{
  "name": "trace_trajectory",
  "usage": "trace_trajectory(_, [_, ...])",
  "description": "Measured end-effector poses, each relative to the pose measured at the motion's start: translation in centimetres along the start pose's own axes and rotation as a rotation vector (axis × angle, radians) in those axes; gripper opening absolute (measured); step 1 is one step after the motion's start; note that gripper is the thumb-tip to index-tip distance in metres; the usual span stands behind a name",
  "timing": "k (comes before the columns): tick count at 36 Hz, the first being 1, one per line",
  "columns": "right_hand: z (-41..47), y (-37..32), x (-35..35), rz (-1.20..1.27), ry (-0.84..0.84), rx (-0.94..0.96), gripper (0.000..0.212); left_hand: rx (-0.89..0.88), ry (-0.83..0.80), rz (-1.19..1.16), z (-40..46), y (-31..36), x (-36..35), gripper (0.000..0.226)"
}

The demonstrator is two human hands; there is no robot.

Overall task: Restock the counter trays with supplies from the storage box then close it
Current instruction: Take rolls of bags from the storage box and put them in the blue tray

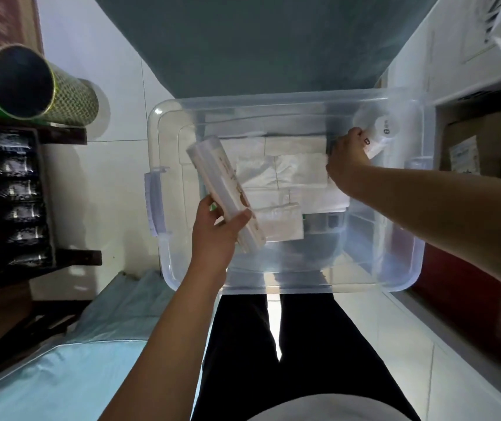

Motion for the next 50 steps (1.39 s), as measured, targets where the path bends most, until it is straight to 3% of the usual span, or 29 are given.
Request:
trace_trajectory(6, [-0.2,-0.6,0.1,-0.059,-0.010,-0.031,0.033,0.037,-0.008,0.014,-0.8,-0.1,0.0,0.062])
trace_trajectory(13, [-4.0,0.1,-0.2,0.406,-0.115,-0.160,0.037,0.056,-0.005,0.136,-3.8,-0.2,0.7,0.055])
trace_trajectory(16, [-6.2,0.4,-0.8,0.749,-0.074,-0.204,0.034,0.088,-0.026,0.138,-5.5,-0.6,1.1,0.053])
trace_trajectory(19, [-9.5,0.1,-1.5,1.250,0.059,-0.244,0.037,0.107,-0.076,0.166,-7.2,-0.9,1.4,0.052])
trace_trajectory(25, [-18.3,-3.6,-2.3,2.098,0.157,-0.336,0.034,0.075,-0.257,0.306,-10.0,-0.5,0.1,0.052])
trace_trajectory(29, [-25.4,-8.2,-2.4,2.675,0.420,-0.504,0.035,0.015,-0.402,0.441,-12.3,-0.1,-1.2,0.052])
trace_trajectory(31, [-28.6,-10.6,-1.8,2.836,0.605,-0.572,0.037,-0.014,-0.473,0.491,-13.3,0.1,-1.7,0.051])
trace_trajectory(37, [-37.5,-16.8,-1.9,2.933,0.995,-0.864,0.036,-0.069,-0.647,0.548,-16.6,0.3,-3.4,0.049])
trace_trajectory(46, [-50.7,-24.0,-5.7,2.816,1.499,-1.368,0.050,-0.181,-0.908,0.660,-26.0,-2.2,-9.1,0.057])
trace_trajectory(50, [-55.2,-28.5,-7.6,2.710,1.702,-1.619,0.049,-0.246,-1.023,0.743,-30.9,-4.7,-12.0,0.087])
Point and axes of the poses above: each hand's wrist, its own z-axis towards the middle knuckle, its own x-axis out of the back of the hand, y = z × x, the point moved 8 cm from there along z, towards the middle knuckle, and after that the axes turned 10 degrees about x, right-handed, at the moved point
